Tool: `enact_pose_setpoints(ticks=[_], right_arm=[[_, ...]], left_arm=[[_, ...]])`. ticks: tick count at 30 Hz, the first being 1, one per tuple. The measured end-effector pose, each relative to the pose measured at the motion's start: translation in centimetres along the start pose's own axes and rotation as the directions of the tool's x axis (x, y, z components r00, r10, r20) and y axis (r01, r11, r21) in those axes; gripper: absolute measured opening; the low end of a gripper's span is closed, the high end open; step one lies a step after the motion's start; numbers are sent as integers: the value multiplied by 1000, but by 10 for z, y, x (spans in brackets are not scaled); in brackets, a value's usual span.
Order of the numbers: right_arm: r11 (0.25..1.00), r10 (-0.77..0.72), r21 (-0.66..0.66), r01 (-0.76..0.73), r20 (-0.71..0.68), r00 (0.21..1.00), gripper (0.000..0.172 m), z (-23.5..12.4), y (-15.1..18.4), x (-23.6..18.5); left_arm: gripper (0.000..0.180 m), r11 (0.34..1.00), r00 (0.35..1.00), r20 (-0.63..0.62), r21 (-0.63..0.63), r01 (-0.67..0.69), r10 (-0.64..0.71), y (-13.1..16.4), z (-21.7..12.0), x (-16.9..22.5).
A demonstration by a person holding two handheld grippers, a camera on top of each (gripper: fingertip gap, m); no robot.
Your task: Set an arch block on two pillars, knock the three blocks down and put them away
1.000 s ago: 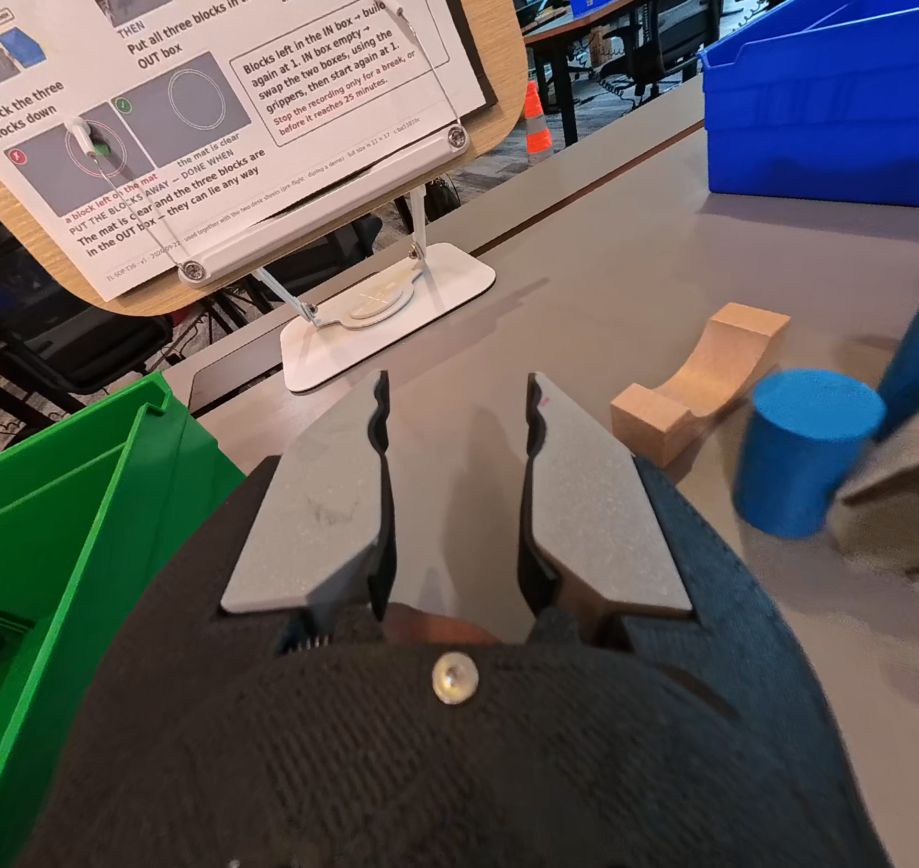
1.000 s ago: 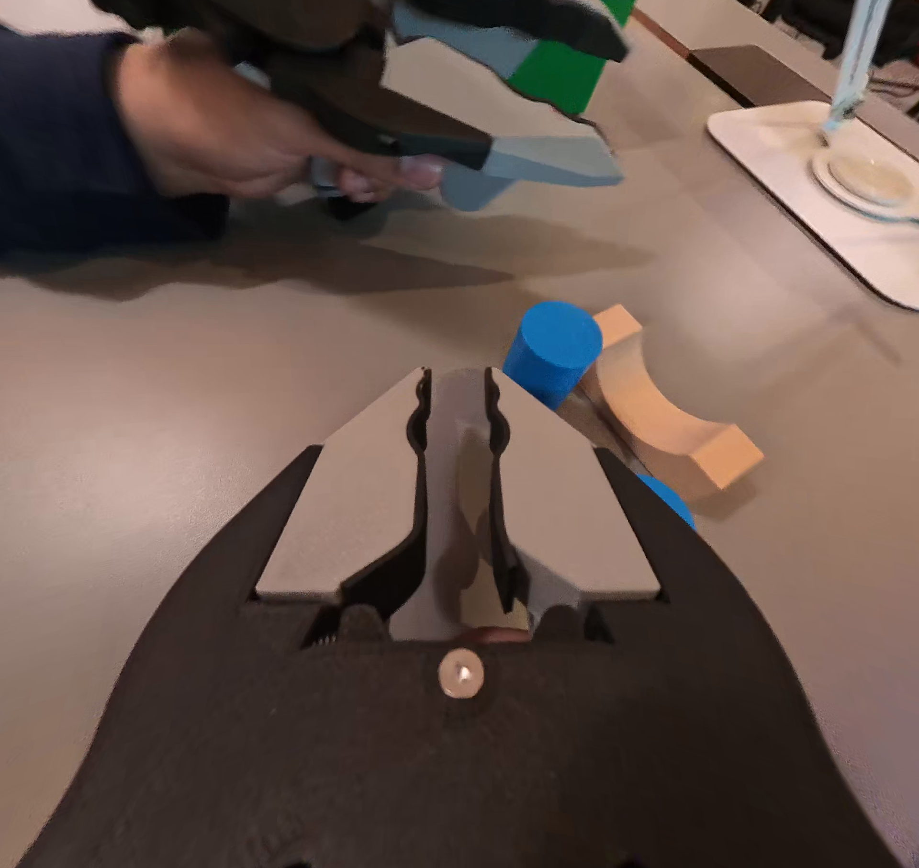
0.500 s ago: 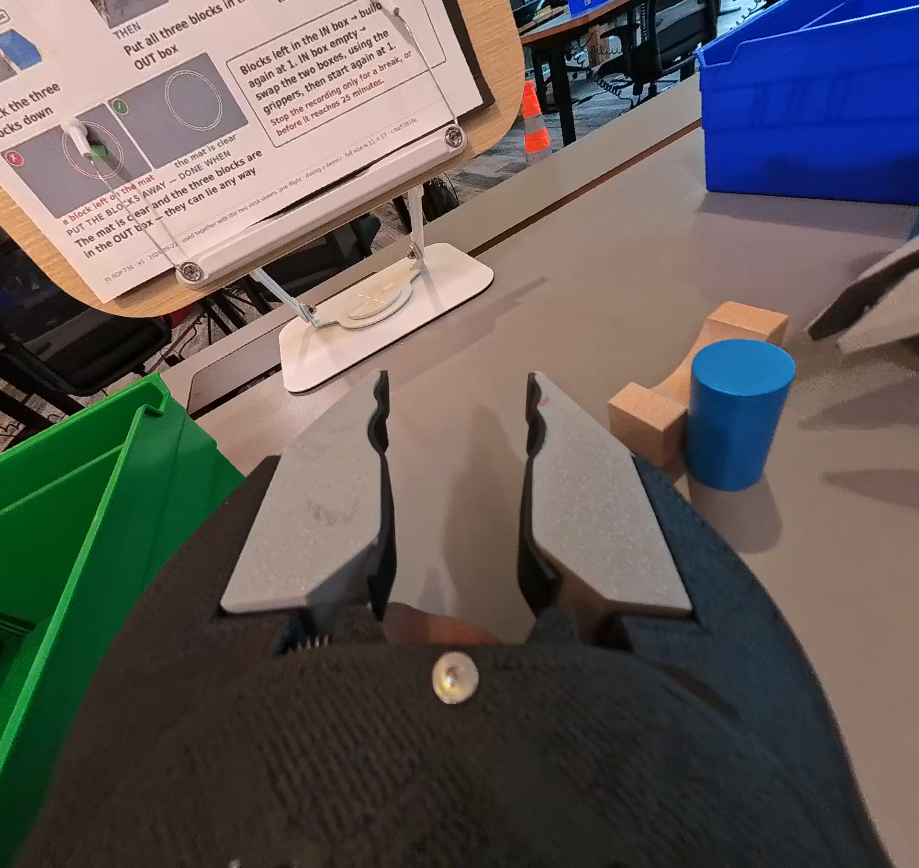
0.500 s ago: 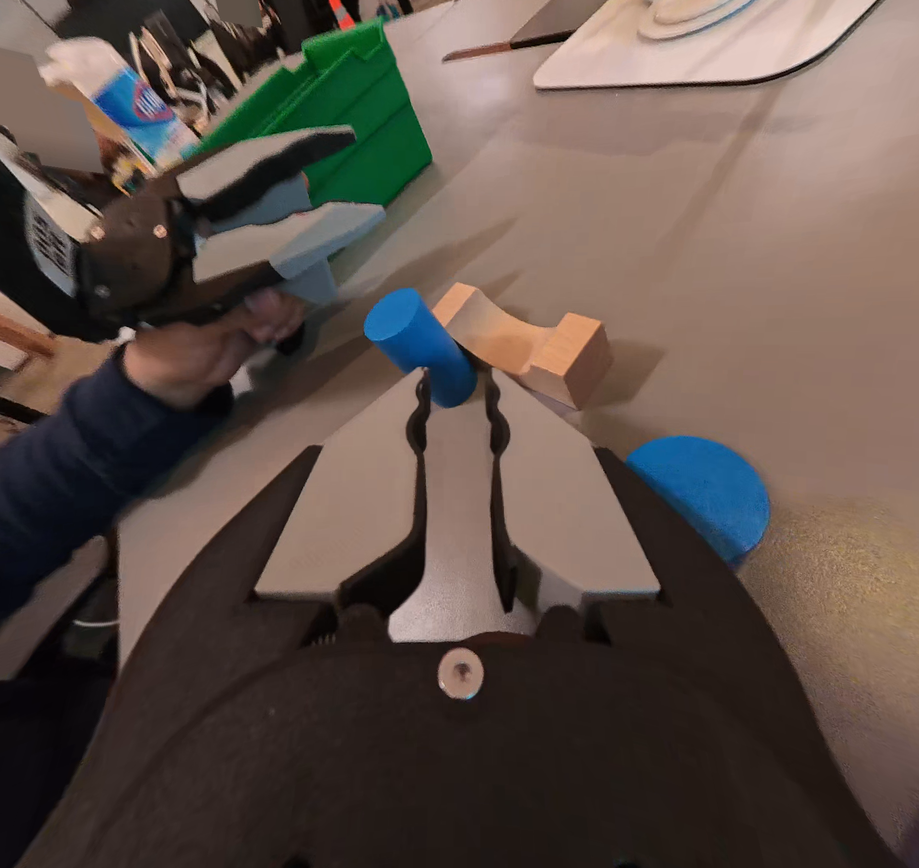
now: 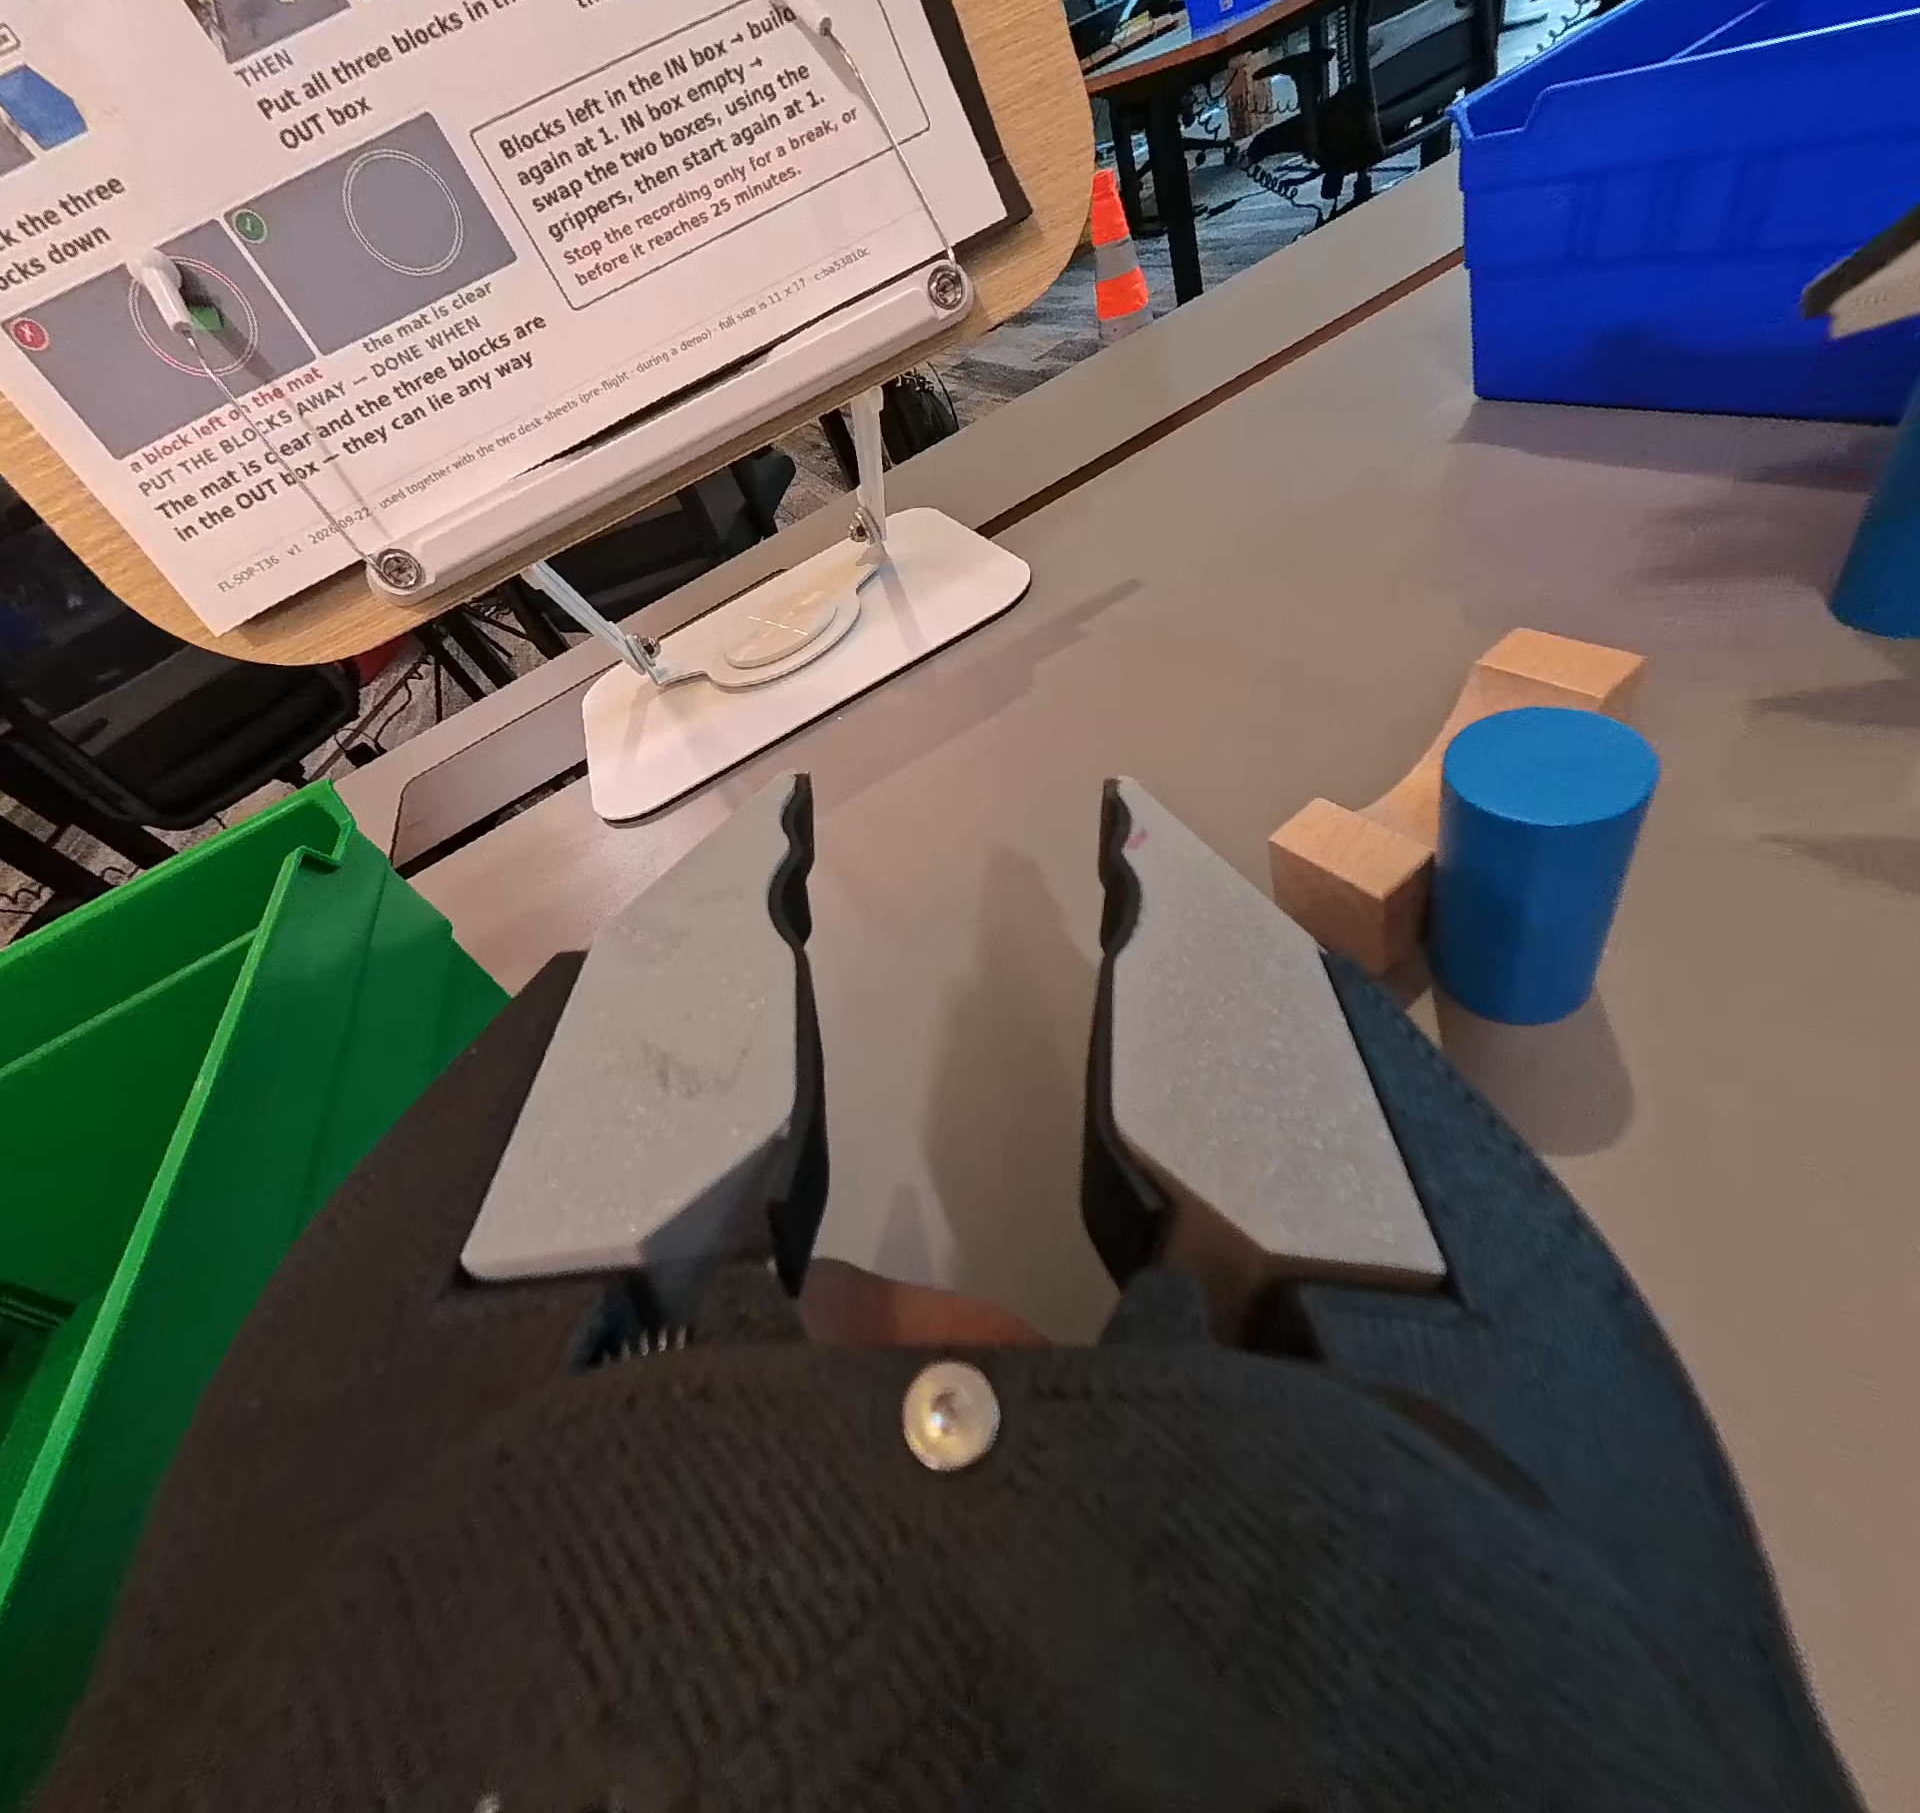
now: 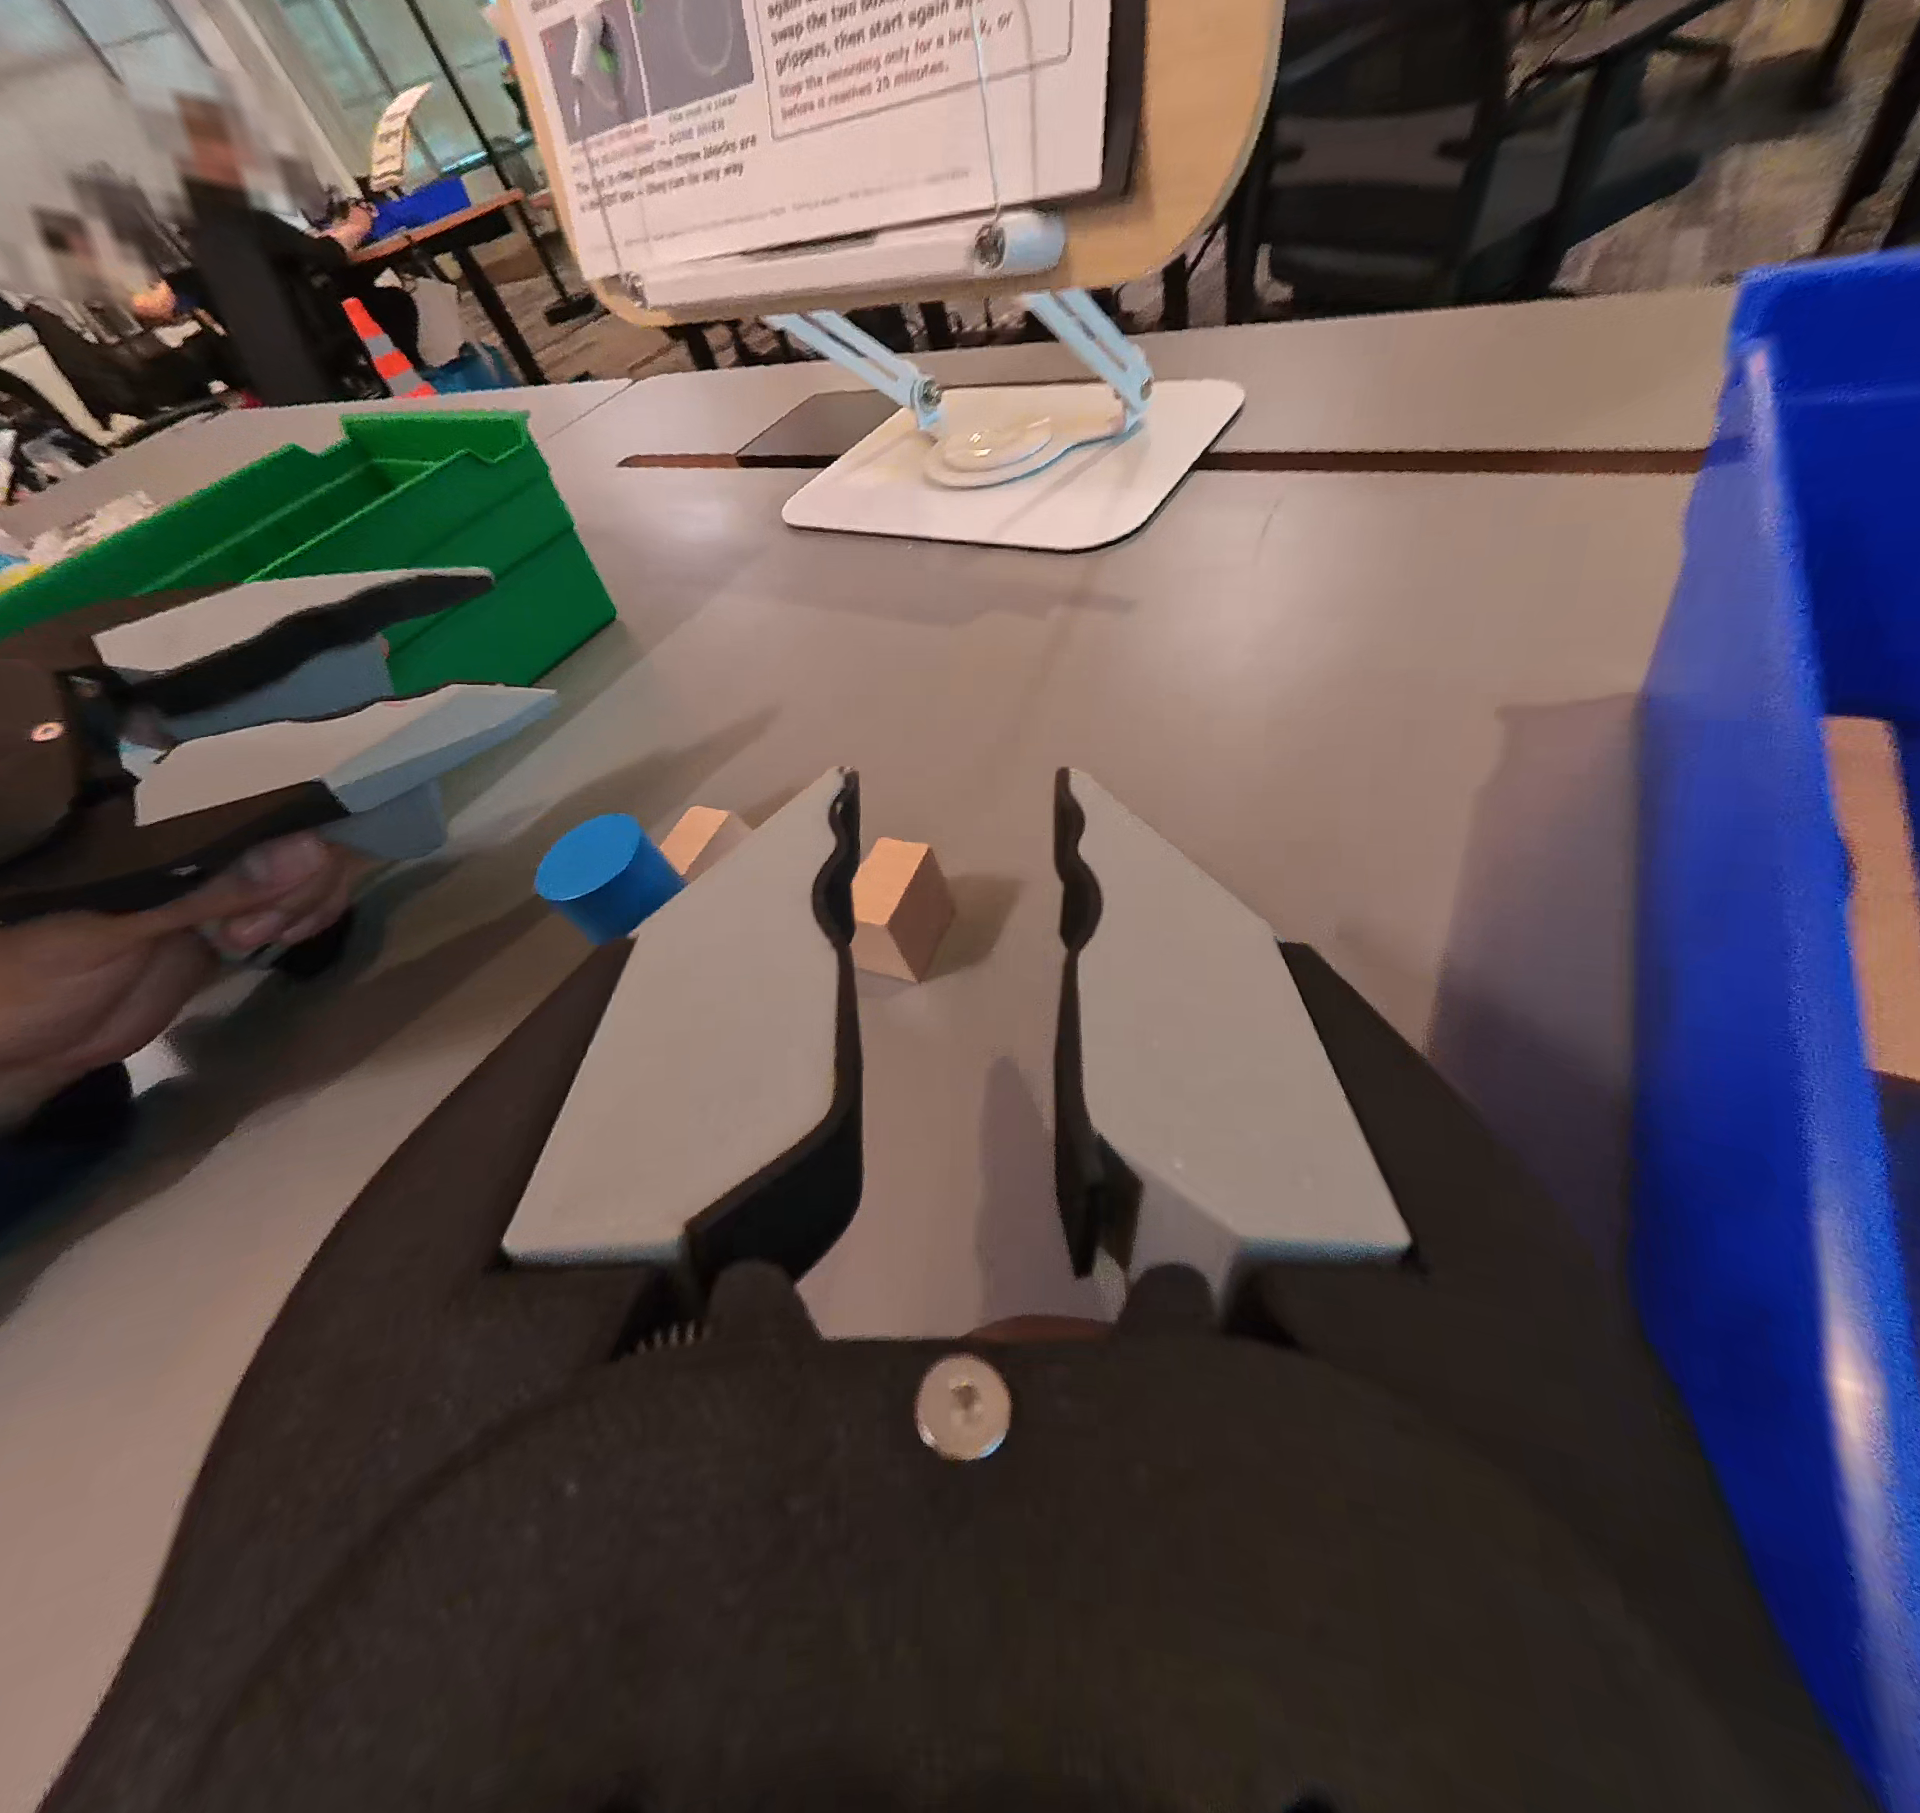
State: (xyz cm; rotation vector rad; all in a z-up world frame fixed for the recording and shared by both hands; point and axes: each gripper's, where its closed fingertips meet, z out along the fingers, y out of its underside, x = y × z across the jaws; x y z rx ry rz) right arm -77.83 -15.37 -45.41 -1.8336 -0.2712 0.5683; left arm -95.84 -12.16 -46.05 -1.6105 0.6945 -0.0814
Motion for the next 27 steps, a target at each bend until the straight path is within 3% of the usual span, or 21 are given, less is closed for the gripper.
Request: enact_pose_setpoints(ticks=[6,10,11,12,15,18,24,25,27], right_arm=[[997,-61,37,70,-202,978,41,-17,-13,30],[989,-125,17,146,-425,897,36,-30,-17,57],[985,-151,6,174,-471,869,24,-34,-19,62],[979,-185,-18,205,-517,836,1,-38,-19,68],[947,-321,-196,254,-589,742,0,-41,-4,84],[924,-381,-281,261,-600,704,0,-43,5,90],[914,-400,-319,250,-613,681,0,-51,9,91],[920,-385,-308,245,-584,714,0,-46,12,87],[935,-312,-288,208,-385,869,0,-23,31,59]], left_arm=[[54,1000,1000,-1,-1,3,-3,0,0,0],[53,1000,1000,1,-1,5,-5,0,0,-1],[54,1000,1000,2,-1,7,-7,0,0,-1],[53,1000,1000,2,-1,7,-7,0,0,-1],[54,1000,1000,2,-2,1,-1,0,0,0],[54,1000,1000,3,-11,0,0,2,0,0],[52,997,998,12,-44,56,-55,7,-1,-5],[52,997,998,10,-44,60,-60,7,-1,-5],[51,998,998,10,-43,56,-56,6,-1,-5]])
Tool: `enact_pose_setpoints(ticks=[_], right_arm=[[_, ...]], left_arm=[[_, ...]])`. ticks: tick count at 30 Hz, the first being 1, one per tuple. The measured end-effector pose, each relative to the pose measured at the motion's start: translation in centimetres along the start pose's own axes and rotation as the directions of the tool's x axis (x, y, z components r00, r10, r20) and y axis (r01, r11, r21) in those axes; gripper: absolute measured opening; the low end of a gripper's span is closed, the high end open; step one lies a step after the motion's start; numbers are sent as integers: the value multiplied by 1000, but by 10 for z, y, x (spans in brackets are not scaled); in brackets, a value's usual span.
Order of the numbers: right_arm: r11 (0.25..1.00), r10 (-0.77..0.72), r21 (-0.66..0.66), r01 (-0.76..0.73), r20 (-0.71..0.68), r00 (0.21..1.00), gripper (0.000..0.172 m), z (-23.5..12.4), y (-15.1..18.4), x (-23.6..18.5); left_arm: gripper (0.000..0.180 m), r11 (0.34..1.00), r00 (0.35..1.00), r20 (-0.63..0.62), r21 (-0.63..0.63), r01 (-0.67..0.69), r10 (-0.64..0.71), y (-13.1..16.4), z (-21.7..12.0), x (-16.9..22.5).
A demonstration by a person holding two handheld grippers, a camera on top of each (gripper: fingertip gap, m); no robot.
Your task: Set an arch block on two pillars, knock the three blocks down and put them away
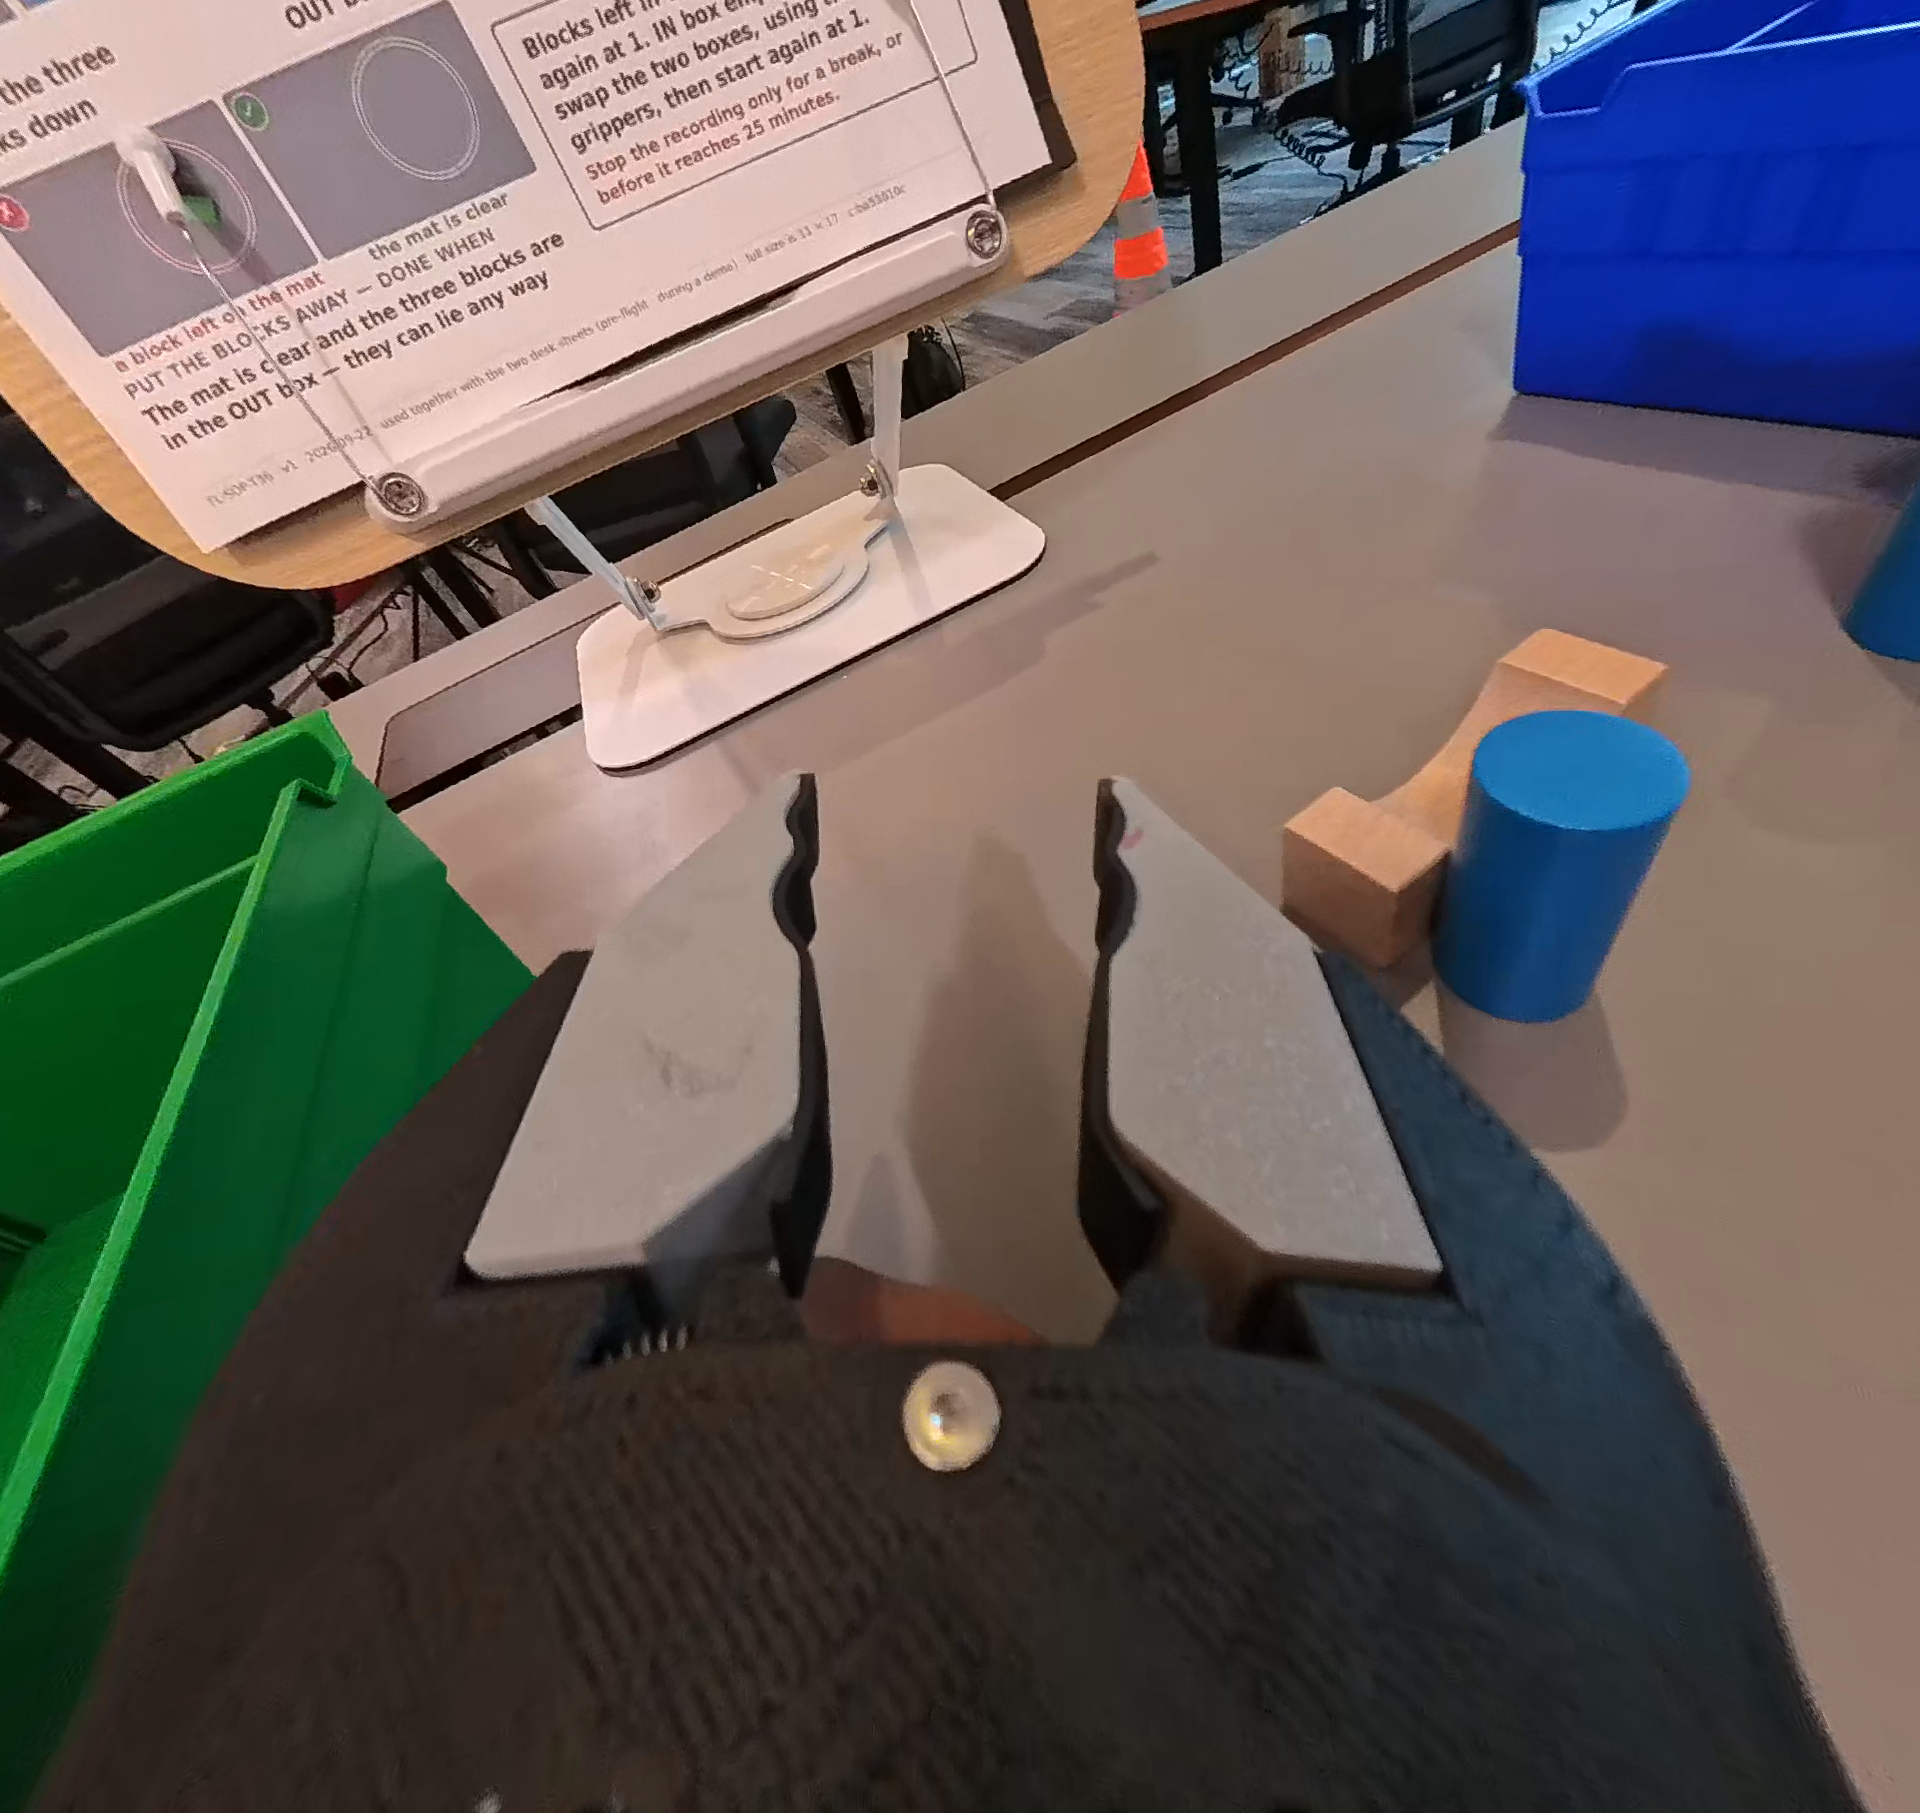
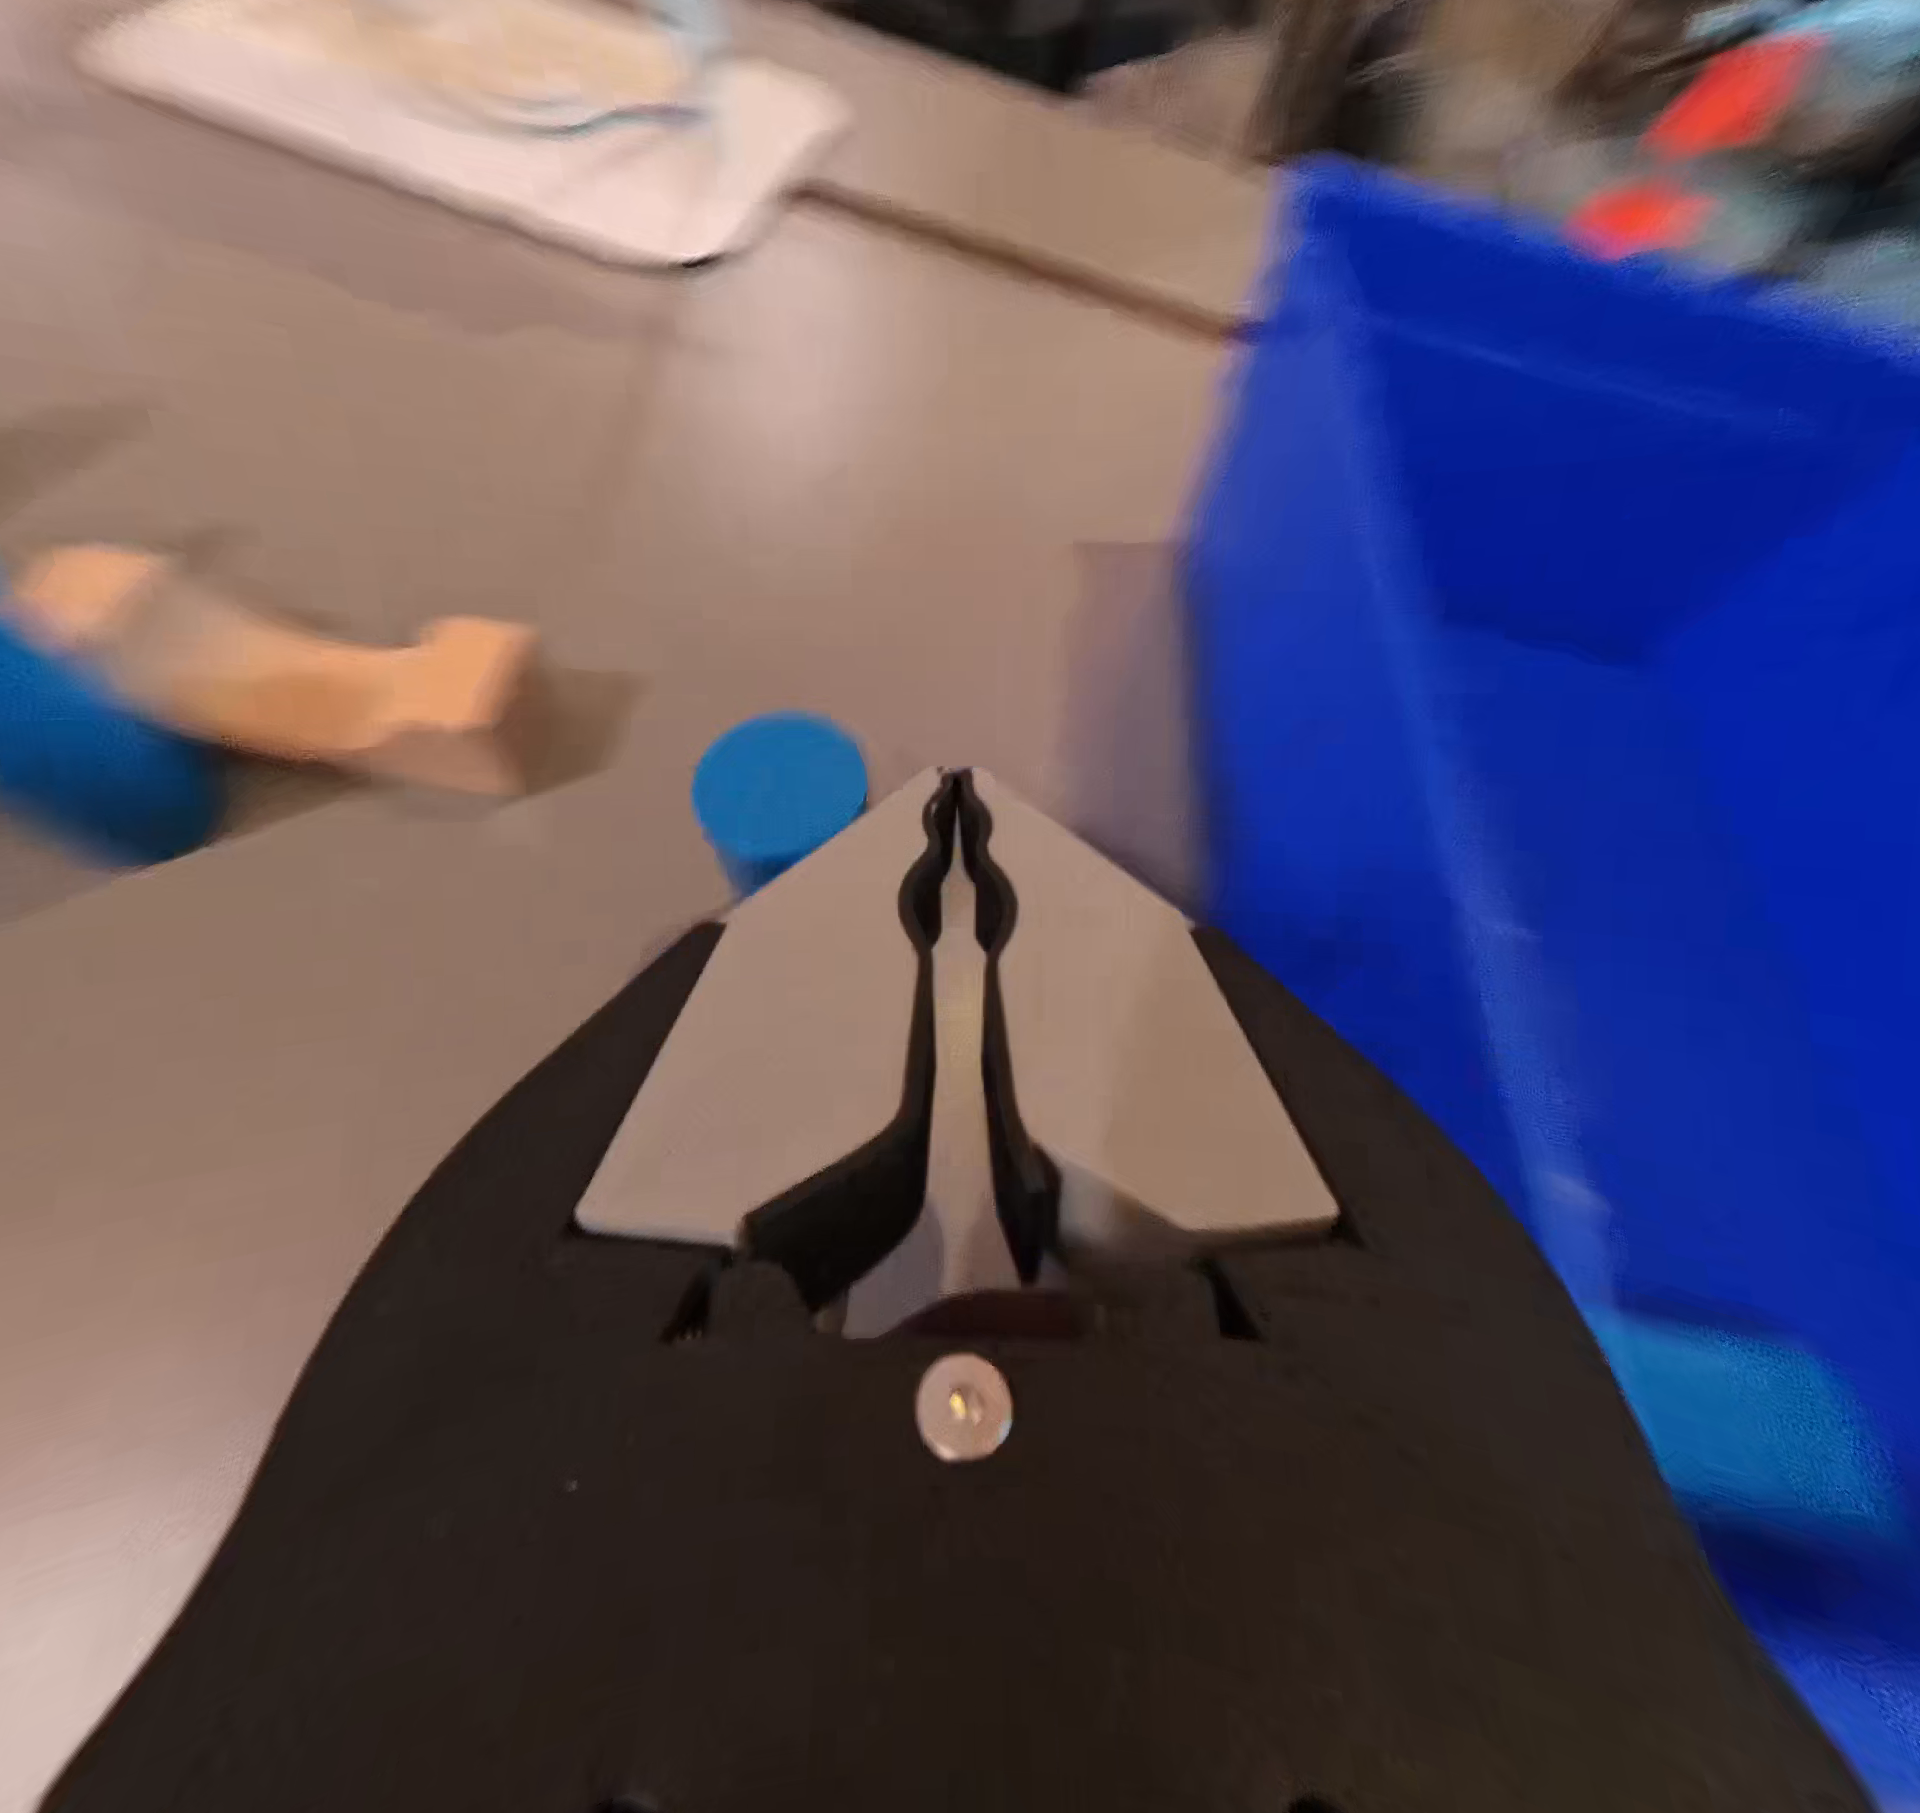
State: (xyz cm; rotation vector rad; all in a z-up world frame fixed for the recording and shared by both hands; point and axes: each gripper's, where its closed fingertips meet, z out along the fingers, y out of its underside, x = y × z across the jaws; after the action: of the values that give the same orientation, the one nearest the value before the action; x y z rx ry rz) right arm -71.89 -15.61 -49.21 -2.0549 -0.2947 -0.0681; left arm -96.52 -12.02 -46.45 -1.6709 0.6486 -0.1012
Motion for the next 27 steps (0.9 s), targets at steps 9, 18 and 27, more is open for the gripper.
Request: enact_pose_setpoints(ticks=[9,18,27], right_arm=[[990,-65,141,26,282,957,0,-18,-20,-54],[928,-355,261,266,403,843,4,-35,-14,-138],[929,-336,321,186,512,791,5,-53,-23,-164]], left_arm=[[47,1000,997,-71,17,-16,17,-3,-2,14],[29,989,939,-341,145,-7,56,-28,-20,68],[30,986,967,-200,22,168,-160,-10,-6,20]])
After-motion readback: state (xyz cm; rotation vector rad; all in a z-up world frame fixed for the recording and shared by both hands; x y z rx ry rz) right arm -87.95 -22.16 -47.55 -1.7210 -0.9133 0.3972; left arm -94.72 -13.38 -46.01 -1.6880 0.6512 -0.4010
